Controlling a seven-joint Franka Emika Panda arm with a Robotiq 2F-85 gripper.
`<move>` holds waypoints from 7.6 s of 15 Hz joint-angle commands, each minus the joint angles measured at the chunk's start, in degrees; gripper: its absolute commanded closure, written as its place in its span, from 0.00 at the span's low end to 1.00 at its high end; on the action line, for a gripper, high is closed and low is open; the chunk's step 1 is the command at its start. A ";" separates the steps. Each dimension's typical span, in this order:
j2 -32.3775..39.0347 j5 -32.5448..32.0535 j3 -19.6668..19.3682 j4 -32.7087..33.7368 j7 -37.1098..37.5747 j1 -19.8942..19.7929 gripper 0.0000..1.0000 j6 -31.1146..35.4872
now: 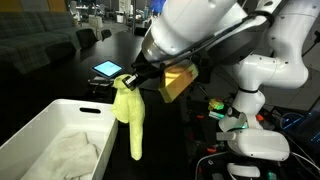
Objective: Pick up the cloths from the table and put them in the box, then pick up the marker and the seal tape put them in the cup
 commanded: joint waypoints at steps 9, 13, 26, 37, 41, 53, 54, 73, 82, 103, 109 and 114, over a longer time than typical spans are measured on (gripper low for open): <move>-14.82 24.22 14.97 -0.74 -39.48 -15.71 0.98 8.48; -14.84 35.39 8.88 -0.26 -55.14 -10.82 0.98 6.51; 2.52 69.10 16.56 4.44 -96.70 -25.15 0.98 -9.08; 13.05 62.34 50.82 15.31 -92.97 -48.75 0.98 -2.24; 15.63 63.18 52.26 13.49 -86.26 -55.76 0.98 1.52; 17.82 67.92 49.64 -2.32 -65.18 -65.02 0.98 9.82; 17.61 67.47 49.01 -3.69 -63.32 -65.55 0.98 10.86; 14.81 58.83 39.39 -10.12 -13.85 -65.48 0.31 25.16; 14.59 38.12 53.95 -4.58 -6.04 -58.94 0.00 18.50; 38.21 46.34 62.02 0.27 -69.07 -62.08 0.00 42.19; 41.79 55.84 63.45 0.18 -87.27 -67.36 0.00 41.57; 41.56 53.89 56.24 1.90 -85.39 -62.55 0.00 38.58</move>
